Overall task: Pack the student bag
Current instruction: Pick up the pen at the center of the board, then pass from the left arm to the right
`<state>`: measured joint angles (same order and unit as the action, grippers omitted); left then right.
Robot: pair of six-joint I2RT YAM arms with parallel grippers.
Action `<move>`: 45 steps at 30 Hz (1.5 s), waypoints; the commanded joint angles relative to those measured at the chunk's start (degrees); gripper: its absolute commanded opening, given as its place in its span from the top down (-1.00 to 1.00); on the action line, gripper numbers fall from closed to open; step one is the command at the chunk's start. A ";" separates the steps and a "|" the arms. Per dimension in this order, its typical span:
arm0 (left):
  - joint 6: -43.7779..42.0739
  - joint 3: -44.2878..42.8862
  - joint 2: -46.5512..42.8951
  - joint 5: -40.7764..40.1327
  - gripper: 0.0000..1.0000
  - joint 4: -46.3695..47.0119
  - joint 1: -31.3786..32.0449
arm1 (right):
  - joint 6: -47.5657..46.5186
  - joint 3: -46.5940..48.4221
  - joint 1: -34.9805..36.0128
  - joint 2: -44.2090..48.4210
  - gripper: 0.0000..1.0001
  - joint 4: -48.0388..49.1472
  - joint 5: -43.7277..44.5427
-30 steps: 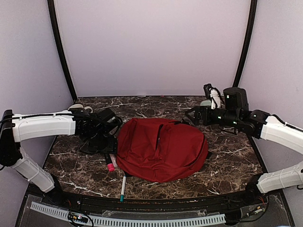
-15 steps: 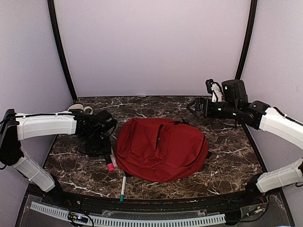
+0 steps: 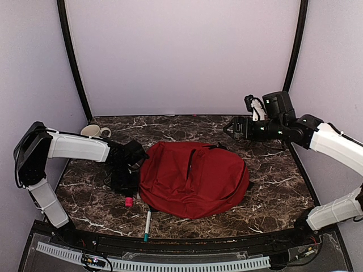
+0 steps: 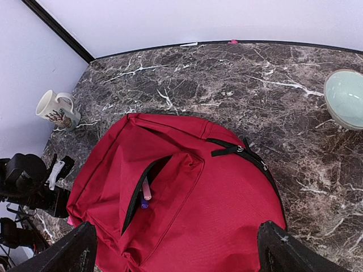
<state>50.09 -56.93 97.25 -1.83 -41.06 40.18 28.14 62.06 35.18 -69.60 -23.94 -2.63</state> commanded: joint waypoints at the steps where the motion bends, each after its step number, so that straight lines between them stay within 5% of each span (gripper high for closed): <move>1: -0.77 -0.20 2.11 0.74 0.17 -0.73 -0.32 | 0.30 2.65 -0.19 -0.36 -0.98 -2.06 1.83; 5: -0.08 2.06 1.43 0.91 0.48 -0.05 -0.36 | 1.12 2.58 -0.15 0.46 -0.97 -3.40 2.61; 9: -0.67 4.31 -0.50 0.45 0.99 1.75 -0.37 | 1.92 1.36 -0.15 1.72 -0.97 -3.19 3.00; 33: -21.03 -4.25 -24.78 -0.24 1.00 2.98 2.53 | 2.87 -1.79 -0.16 2.48 -1.00 -2.06 -2.66; 45: -37.85 -13.94 -18.56 9.47 1.00 15.01 6.67 | 4.24 -2.66 -0.08 1.76 -1.00 -3.03 -6.53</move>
<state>19.75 -67.40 75.83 3.42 -32.99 45.08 31.64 60.03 35.18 -68.47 -27.38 -7.42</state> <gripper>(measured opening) 0.257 0.998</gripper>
